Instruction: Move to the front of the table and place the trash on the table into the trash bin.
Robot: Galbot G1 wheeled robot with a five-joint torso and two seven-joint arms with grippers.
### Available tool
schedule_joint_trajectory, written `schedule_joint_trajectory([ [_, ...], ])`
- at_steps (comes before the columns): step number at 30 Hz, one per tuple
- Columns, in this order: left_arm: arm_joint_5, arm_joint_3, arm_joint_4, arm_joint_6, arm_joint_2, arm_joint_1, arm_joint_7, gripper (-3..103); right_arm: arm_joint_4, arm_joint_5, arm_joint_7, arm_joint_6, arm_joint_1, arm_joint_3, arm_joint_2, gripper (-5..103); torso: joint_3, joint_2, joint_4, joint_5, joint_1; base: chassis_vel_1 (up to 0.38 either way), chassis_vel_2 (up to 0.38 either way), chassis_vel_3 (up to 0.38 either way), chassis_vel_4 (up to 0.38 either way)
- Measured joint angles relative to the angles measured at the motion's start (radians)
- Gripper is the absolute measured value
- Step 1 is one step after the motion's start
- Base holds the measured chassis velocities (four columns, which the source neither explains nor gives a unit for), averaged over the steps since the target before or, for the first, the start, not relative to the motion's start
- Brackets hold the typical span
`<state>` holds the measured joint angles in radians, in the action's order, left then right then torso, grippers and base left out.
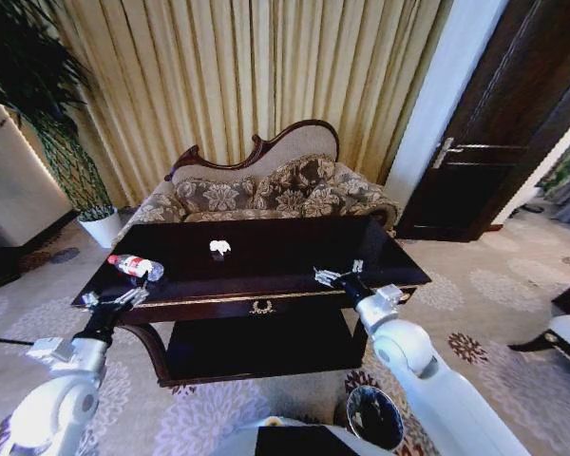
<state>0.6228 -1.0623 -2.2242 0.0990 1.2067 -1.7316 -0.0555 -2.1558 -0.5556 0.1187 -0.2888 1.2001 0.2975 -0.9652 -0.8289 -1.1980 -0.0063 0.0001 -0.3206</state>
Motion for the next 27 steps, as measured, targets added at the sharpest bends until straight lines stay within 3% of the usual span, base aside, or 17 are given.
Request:
schedule_joint_trajectory([
  [7, 0.003, -0.041, 0.006, 0.005, 0.002, -0.025, 0.001, 100, 0.046, -0.044, 0.000, -0.033, -0.132, -0.056, -0.003, 100, 0.000, 0.000, -0.0002, 0.0000, 0.000, 0.000, 0.000, 0.000, 0.000],
  [12, 0.002, -0.011, 0.025, -0.023, 0.008, -0.025, -0.027, 100, 0.104, -0.109, 0.000, -0.121, -0.291, -0.125, -0.056, 100, 0.000, 0.000, 0.0001, -0.0002, 0.000, 0.000, 0.000, 0.000, 0.000],
  [18, -0.043, 0.030, 0.007, -0.041, 0.021, -0.028, -0.027, 100, 0.114, -0.102, 0.000, -0.131, -0.310, -0.161, -0.073, 100, 0.000, 0.000, -0.0001, -0.0003, 0.000, 0.000, 0.000, 0.000, 0.000],
  [27, -0.080, 0.088, -0.041, -0.018, 0.037, -0.014, 0.014, 100, 0.110, -0.039, 0.000, -0.125, -0.302, -0.175, -0.109, 100, 0.000, 0.000, 0.0000, 0.0000, 0.000, 0.000, 0.000, 0.000, 0.000],
])
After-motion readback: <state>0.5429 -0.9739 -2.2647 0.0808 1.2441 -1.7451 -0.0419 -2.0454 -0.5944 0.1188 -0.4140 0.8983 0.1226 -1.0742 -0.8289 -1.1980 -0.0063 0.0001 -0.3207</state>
